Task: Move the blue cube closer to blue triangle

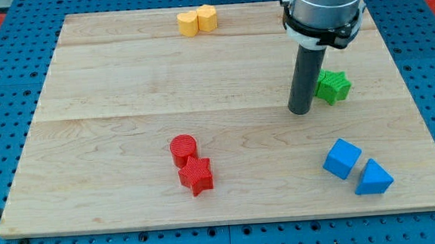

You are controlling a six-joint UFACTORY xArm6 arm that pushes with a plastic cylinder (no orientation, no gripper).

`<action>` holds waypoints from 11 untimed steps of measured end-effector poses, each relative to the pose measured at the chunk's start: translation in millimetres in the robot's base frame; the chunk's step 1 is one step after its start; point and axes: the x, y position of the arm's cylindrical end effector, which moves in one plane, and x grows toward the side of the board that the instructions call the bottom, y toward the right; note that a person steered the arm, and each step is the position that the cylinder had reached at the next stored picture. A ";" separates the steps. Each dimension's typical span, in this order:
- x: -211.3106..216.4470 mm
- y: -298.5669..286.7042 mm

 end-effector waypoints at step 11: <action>102.4 -3.8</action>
